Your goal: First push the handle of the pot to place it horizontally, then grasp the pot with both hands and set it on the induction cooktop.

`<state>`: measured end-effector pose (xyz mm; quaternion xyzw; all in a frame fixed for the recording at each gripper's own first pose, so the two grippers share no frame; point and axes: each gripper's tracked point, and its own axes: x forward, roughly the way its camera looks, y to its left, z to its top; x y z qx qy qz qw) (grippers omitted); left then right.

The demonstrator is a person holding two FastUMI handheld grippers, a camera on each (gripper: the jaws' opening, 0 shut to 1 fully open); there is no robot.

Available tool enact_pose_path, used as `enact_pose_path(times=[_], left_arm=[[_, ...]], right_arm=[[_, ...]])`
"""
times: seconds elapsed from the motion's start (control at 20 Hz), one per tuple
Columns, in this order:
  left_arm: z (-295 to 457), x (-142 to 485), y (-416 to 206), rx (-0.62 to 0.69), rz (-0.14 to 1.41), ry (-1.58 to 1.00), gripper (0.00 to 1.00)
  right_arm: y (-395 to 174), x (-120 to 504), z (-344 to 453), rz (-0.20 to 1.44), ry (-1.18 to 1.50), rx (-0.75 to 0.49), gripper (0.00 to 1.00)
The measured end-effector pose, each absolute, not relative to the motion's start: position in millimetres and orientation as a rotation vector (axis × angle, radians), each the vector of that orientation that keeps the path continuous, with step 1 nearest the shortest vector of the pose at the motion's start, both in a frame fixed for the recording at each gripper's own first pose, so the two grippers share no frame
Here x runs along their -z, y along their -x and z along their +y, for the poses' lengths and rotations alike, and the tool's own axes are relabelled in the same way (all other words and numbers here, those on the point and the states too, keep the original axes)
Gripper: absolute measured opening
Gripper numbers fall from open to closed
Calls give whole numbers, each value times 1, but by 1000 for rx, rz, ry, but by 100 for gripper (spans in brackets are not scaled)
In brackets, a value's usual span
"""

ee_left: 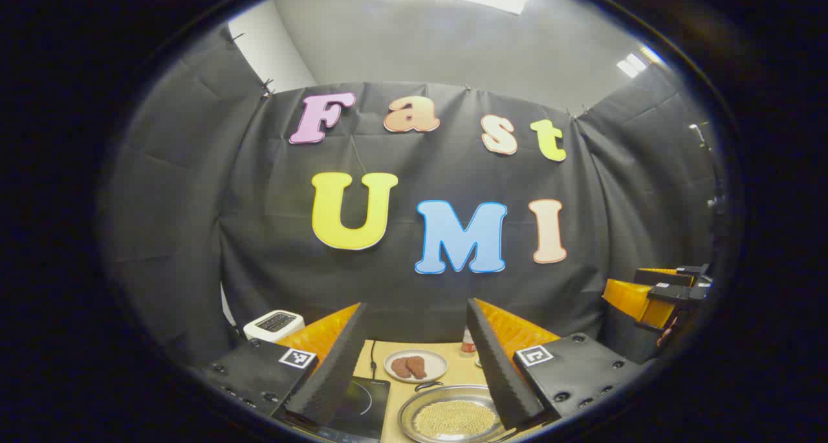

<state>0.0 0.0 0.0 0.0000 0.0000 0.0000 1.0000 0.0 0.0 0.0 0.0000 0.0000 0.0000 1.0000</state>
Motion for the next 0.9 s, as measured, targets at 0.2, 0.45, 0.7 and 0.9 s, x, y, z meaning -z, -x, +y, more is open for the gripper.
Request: enact_pose_path(times=[0.2,0.45,0.7,0.9], left_arm=[[20,-4,-5,16,-11,-6,99],[34,-2,-11,22,1,-7,98],[34,1,-16,20,1,-9,98],[31,4,-18,12,5,2,99]], right_arm=[[-1,-4,15,-16,-4,28,95],[-6,-6,28,-21,4,32,95],[-11,-4,26,-18,-1,37,95],[-15,6,28,12,6,11,95]])
